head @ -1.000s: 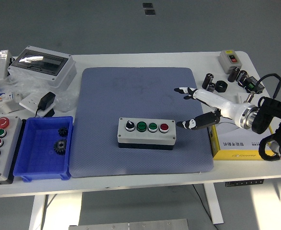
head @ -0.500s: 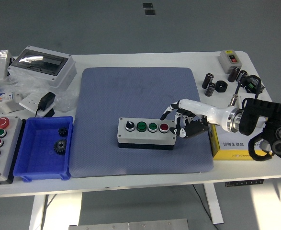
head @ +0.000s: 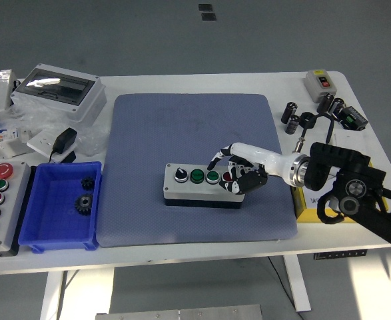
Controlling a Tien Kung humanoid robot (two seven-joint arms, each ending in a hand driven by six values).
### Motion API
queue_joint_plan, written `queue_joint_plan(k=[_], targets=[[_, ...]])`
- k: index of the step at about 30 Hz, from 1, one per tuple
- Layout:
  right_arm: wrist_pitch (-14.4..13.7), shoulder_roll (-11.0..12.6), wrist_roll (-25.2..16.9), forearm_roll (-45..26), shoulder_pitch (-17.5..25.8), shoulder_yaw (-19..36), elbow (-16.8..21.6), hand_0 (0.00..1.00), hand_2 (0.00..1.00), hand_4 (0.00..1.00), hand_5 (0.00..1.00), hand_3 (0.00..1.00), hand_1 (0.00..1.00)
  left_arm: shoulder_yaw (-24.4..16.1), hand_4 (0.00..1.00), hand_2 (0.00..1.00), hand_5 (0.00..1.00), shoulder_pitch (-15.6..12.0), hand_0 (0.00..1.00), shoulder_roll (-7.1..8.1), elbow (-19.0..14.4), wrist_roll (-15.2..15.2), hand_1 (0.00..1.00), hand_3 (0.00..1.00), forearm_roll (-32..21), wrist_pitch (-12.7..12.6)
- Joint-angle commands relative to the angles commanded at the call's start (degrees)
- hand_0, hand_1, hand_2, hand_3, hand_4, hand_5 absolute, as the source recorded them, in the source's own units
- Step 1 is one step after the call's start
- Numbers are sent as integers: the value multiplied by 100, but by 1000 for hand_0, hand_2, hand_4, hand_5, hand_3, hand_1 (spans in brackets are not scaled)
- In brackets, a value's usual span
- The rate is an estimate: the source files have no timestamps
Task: Pick up the button,place it on the desk,press the button,press the button
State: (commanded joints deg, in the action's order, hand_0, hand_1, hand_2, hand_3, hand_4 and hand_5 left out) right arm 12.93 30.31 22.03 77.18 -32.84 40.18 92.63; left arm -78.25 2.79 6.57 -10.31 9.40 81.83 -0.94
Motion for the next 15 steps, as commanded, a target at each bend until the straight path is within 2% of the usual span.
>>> queue_joint_plan(k=[6,15], targets=[[-49,-42,-2,95,52,-87,-182,61,234,539,2,700,103,8,604,528,448,-5,625,0,0,-6,595,595,-7,-1],[-118,-73,-8,227,64,-236,-233,60,224,540,2,695,100,24,605,526,451,2,625,-2,0,-25,595,595,-17,-1]])
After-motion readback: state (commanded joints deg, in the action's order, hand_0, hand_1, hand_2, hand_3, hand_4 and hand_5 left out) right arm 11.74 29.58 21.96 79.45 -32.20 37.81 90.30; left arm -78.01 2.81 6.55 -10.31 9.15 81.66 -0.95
